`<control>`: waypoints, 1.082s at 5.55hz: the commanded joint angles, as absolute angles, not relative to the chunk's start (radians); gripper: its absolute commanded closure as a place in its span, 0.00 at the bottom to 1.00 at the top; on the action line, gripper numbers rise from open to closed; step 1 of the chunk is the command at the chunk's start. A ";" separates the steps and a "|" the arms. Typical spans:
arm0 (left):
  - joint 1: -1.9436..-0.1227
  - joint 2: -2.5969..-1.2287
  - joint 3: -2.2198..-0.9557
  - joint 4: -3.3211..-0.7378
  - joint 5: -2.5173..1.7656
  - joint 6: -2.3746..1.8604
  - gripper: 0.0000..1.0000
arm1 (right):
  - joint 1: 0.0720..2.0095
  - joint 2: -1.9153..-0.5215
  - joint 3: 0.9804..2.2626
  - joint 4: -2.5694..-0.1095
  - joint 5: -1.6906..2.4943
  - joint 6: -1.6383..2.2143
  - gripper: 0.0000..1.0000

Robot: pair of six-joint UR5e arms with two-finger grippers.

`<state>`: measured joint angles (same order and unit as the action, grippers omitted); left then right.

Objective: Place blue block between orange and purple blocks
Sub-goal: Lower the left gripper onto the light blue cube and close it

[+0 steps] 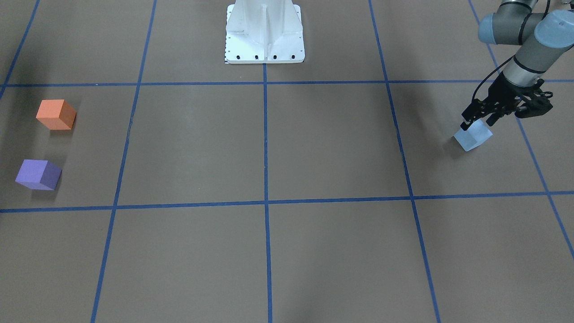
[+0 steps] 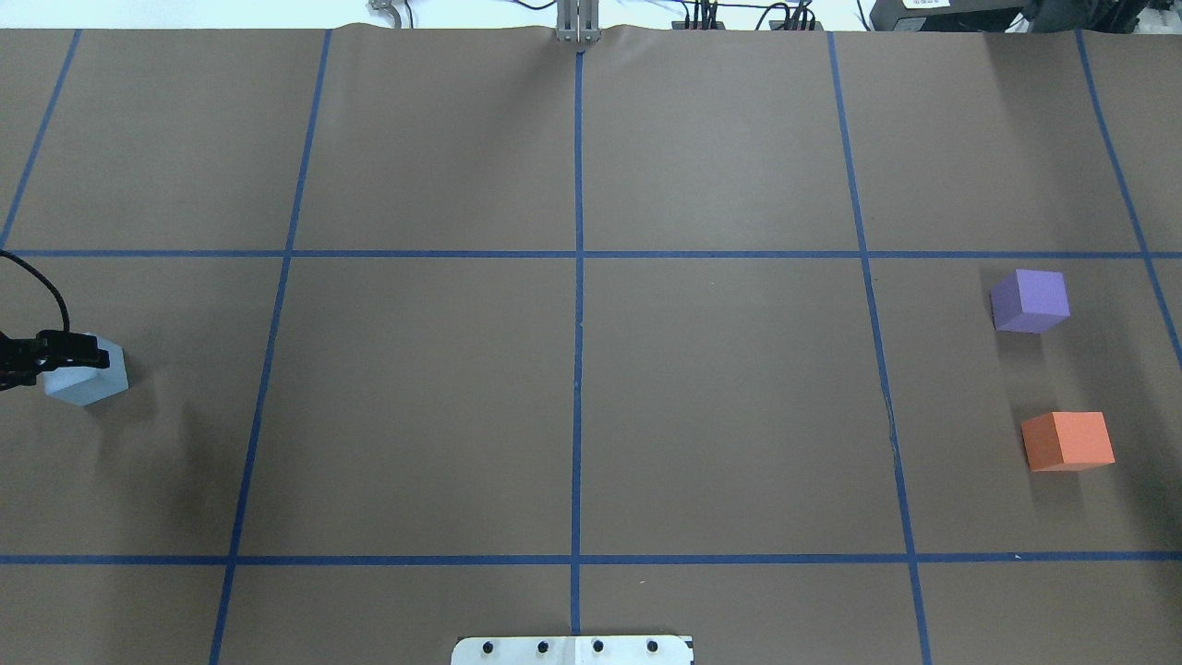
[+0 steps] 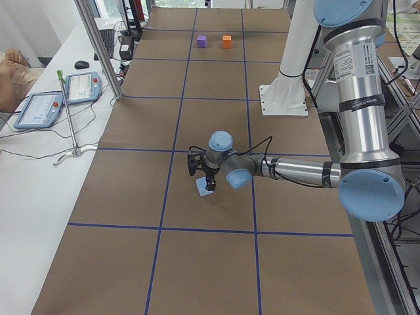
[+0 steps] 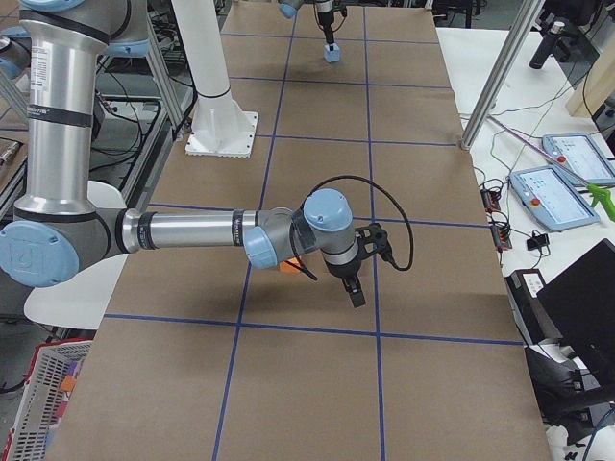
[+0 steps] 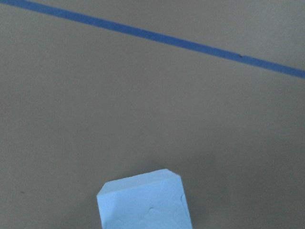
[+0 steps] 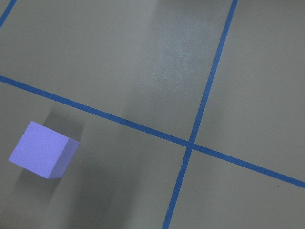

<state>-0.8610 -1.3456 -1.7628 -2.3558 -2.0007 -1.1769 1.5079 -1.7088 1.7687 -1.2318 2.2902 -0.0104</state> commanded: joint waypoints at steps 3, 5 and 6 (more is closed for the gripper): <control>-0.818 -1.406 -1.731 -2.225 -1.940 -1.114 0.00 | 1.508 -1.709 1.767 -1.232 2.289 -0.011 0.00; -0.821 -1.422 -1.710 -2.223 -1.936 -1.043 0.56 | 1.508 -1.709 1.764 -1.232 2.289 -0.012 0.00; -0.824 -1.419 -1.710 -2.226 -1.937 -0.990 0.96 | 1.508 -1.709 1.764 -1.232 2.289 -0.012 0.00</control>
<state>-0.8215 -1.4200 -1.7119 -2.2237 -1.9372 -1.0319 1.5079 -1.7088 1.7648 -1.2318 2.2887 -0.0119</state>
